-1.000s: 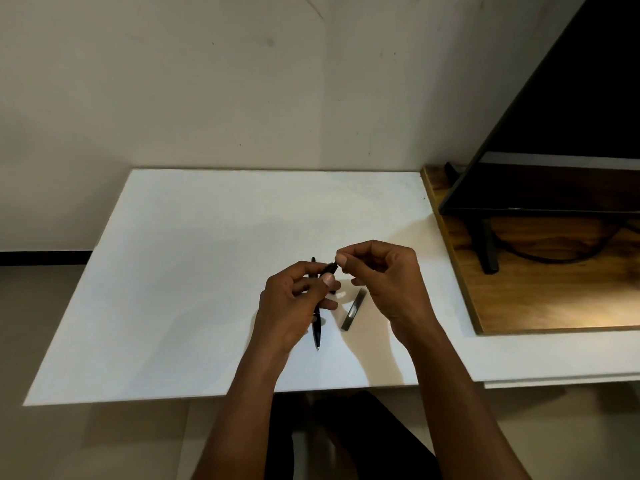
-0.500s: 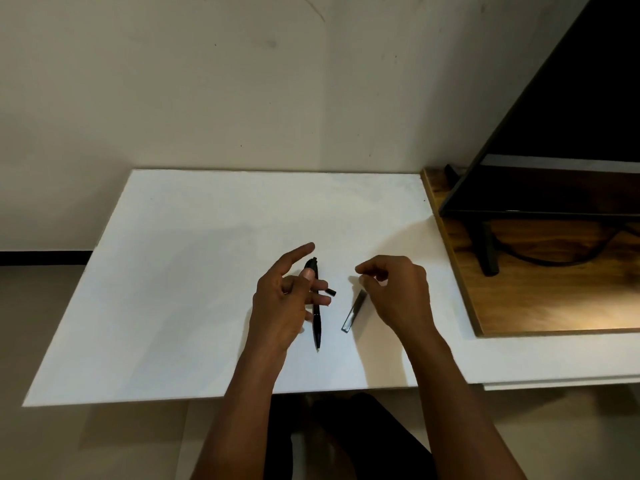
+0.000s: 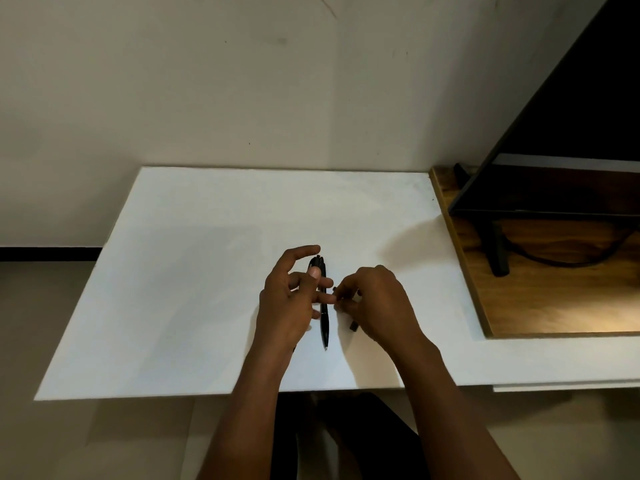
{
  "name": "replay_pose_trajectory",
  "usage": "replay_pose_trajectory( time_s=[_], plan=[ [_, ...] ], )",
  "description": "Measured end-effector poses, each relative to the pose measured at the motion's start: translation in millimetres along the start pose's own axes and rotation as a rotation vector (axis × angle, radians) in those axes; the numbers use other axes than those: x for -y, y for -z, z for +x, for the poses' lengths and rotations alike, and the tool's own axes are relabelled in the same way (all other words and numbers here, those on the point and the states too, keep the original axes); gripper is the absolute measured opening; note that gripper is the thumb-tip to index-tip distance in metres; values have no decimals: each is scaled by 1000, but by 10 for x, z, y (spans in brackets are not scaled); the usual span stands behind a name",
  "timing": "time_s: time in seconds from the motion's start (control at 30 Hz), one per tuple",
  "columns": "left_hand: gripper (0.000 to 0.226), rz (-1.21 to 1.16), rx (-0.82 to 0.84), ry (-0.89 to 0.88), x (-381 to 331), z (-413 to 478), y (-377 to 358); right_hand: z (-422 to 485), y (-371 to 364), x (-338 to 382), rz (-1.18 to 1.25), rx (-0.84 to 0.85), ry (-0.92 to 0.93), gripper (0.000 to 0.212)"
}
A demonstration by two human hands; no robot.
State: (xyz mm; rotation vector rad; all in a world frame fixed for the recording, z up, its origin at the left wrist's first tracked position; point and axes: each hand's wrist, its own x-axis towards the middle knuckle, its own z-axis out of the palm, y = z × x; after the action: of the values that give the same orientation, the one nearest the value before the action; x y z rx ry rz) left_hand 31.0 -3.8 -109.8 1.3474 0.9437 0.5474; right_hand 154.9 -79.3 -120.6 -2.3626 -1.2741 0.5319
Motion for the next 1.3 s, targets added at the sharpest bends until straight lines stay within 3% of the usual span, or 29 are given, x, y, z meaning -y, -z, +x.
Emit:
replay_pose_trajectory(
  time_s=[0.3, 0.37, 0.47, 0.53, 0.6, 0.87, 1.1, 1.3],
  plan=[
    [19, -15, -12, 27, 3, 8, -7, 7, -109, 7, -213, -5, 51, 18],
    [15, -11, -16, 31, 12, 18, -2, 33, -71, 1, 35, -65, -26, 10],
    [14, 22, -7, 34, 5, 20, 3, 66, 82, 7, 626, -208, -198, 4],
    [15, 41, -1, 38, -2, 16, 2, 53, 167, 9, 968, -207, -237, 6],
    [16, 61, 8, 34, 0, 14, 3, 33, 199, 9, 1122, -194, -227, 11],
    [19, 108, -6, 9, 23, 28, 18, 23, 146, 27, 955, -110, -116, 15],
    [19, 158, -26, -16, 37, 30, 31, 4, 171, 68, 898, -144, -128, 18],
    [18, 336, -50, -91, 74, 32, 17, 15, 184, 23, 662, -155, -79, 19]
  ],
)
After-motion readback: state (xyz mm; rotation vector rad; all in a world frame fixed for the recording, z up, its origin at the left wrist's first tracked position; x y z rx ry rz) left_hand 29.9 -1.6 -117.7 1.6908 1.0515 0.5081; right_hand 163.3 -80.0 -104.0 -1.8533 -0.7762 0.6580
